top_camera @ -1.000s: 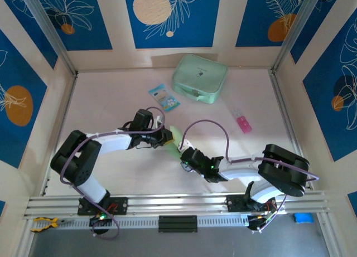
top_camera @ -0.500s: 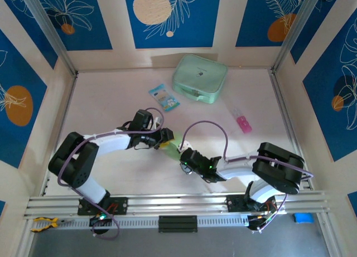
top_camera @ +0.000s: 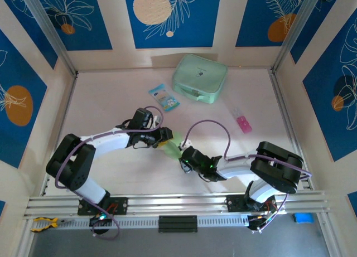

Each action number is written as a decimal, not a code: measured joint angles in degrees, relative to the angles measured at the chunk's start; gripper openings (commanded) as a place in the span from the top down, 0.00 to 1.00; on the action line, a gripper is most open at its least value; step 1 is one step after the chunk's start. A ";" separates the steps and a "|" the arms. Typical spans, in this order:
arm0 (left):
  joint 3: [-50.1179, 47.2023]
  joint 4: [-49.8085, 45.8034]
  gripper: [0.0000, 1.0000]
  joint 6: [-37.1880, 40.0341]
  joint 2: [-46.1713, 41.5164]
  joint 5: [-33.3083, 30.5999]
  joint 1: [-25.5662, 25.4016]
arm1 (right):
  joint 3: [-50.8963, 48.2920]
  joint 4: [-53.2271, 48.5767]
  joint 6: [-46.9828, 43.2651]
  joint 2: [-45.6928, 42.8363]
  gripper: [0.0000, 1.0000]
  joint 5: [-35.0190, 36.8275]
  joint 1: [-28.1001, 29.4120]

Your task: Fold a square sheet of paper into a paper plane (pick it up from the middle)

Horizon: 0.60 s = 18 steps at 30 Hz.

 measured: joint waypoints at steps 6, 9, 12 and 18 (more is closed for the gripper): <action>0.07 -0.13 0.56 0.02 -0.02 -0.26 0.00 | -1.97 4.00 2.49 -0.26 0.88 -3.43 -1.77; 0.07 -0.11 0.60 0.02 -0.04 -0.31 0.00 | -2.75 5.73 3.89 -0.26 0.88 -5.07 -2.60; 0.07 -0.13 0.67 0.04 -0.13 -0.31 0.00 | -3.06 6.69 5.05 -0.26 0.88 -7.50 -3.65; 0.04 -0.13 0.82 0.33 -0.13 -0.31 0.00 | -3.10 7.74 8.28 0.11 0.88 -13.05 -6.21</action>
